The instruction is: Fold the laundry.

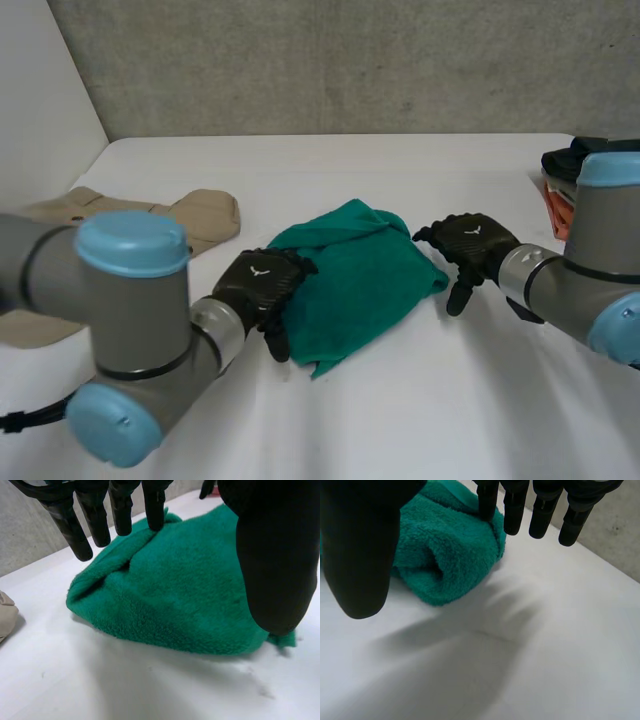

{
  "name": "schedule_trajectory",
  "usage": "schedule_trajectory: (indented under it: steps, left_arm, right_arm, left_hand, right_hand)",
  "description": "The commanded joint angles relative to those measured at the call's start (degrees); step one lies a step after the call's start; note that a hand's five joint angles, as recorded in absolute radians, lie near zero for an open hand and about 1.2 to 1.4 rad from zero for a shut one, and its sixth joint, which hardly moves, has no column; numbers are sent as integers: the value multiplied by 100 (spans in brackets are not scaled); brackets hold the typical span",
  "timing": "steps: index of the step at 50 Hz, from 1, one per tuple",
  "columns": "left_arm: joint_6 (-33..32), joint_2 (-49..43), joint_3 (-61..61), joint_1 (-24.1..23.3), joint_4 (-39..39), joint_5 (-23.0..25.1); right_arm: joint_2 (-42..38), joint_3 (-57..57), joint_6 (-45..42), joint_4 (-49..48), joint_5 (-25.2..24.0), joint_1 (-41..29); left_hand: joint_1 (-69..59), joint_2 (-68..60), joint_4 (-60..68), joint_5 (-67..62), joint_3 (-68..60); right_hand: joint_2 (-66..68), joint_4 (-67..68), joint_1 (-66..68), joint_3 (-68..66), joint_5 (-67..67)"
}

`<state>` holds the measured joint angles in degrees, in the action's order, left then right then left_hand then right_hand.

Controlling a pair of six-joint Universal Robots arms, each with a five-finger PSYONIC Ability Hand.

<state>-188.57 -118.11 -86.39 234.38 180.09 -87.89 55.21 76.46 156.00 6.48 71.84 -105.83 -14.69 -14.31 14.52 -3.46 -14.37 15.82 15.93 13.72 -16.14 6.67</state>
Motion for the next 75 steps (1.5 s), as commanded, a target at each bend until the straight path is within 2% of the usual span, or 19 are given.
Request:
schedule_trajectory:
  steps: [1, 4, 8, 9, 12, 17, 25, 31, 32, 33, 35, 40, 49, 63, 66, 68, 70, 71, 75]
  left_arm:
    - [-329, -748, 596, -95, -18, -176]
    - [-408, -986, 772, -103, -9, -246]
    - [-426, -1083, 922, -121, 69, -413]
    - [-426, -1074, 939, -138, 139, -501]
    - [-435, -925, 896, -147, 271, -676]
    - [-400, 196, 458, -69, 552, -1046]
    - [-417, 2526, 271, 90, 1343, -765]
    - [-347, 2372, 439, 107, 1099, -739]
    - [-330, 2267, 421, 107, 1002, -730]
    - [-234, 2057, 369, 90, 740, -713]
    - [-110, 1784, 298, 64, 484, -739]
    - [635, 879, 122, -42, -35, -765]
    - [1770, 8, 526, -121, 201, -721]
    - [1938, -933, 1440, -683, 325, -625]
    - [2061, -1056, 1555, -850, 263, -624]
    - [2158, -1065, 1573, -938, 158, -660]
    - [2202, -1004, 1529, -939, 79, -703]
    - [2193, -856, 1450, -904, 35, -808]
    - [2036, -41, 1012, -597, -80, -1527]
  right_arm:
    - [-283, 27, 492, -621, -416, -43]
    - [-406, -8, 835, -875, -513, -96]
    - [-547, -70, 1213, -1131, -583, -175]
    - [-582, -113, 1335, -1157, -583, -219]
    - [-538, -175, 1425, -1114, -557, -210]
    - [223, -245, 1390, -754, -566, -26]
    - [1860, -1219, 1143, 159, -636, 378]
    - [1625, -1599, 1196, 670, -786, 80]
    - [1554, -1582, 1144, 714, -768, 28]
    - [1406, -1495, 987, 776, -707, -43]
    - [1299, -1362, 784, 811, -619, -52]
    - [1237, -958, 370, 768, -364, -166]
    - [1817, -642, 546, 767, -469, -368]
    - [3047, -246, 1266, 688, -1049, -825]
    - [3109, -246, 1363, 680, -1032, -843]
    - [3109, -246, 1398, 653, -1023, -808]
    - [3075, -237, 1390, 636, -1014, -747]
    - [2996, -211, 1372, 610, -979, -607]
    - [2680, -193, 1180, 609, -900, -142]
  left_hand:
    - [-964, -1001, 980, -1087, -995]
    - [-2272, -2310, 2289, -2395, -2304]
    - [-5350, -5388, 5367, -5473, -5382]
    - [-6520, -6557, 6536, -6643, -6551]
    - [-6531, -6569, 6548, -6654, -6563]
    - [-6531, -6569, 6548, -6654, -6563]
    - [-6531, -6569, 6548, -6654, -6563]
    - [-6531, -6569, 6548, -6654, -6563]
    - [-6250, -6288, 6267, -6373, -6282]
    - [-3433, -3471, 3450, -3556, -3465]
    - [-1144, -1181, 1160, -1267, -1175]
    - [469, 431, -452, 346, 437]
    - [469, 431, -452, 346, 437]
    - [469, 431, -452, 346, 437]
    - [-72, -109, 88, -195, -103]
    - [-2416, -2454, 2433, -2539, -2448]
    - [-5658, -5696, 5675, -5781, -5690]
    - [-6523, -6560, 6539, -6646, -6554]
    - [-6531, -6569, 6548, -6654, -6563]
  right_hand:
    - [813, 802, 1023, -781, 729]
    - [1653, 1642, 1863, -1621, 1568]
    - [4089, 4077, 4298, -4057, 4004]
    - [6110, 6098, 6319, -6078, 6025]
    - [6418, 6407, 6628, -6386, 6333]
    - [6418, 6407, 6628, -6386, 6333]
    - [6418, 6407, 6628, -6386, 6333]
    - [6418, 6407, 6628, -6386, 6333]
    - [6418, 6407, 6628, -6386, 6333]
    - [6418, 6407, 6628, -6386, 6333]
    - [6418, 6407, 6628, -6386, 6333]
    - [6418, 6407, 6628, -6386, 6333]
    - [6418, 6407, 6628, -6386, 6333]
    - [6418, 6407, 6628, -6386, 6333]
    - [6418, 6407, 6628, -6386, 6333]
    - [6418, 6407, 6628, -6386, 6333]
    - [6418, 6407, 6628, -6386, 6333]
    - [6418, 6407, 6628, -6386, 6333]
    - [6418, 6407, 6628, -6386, 6333]
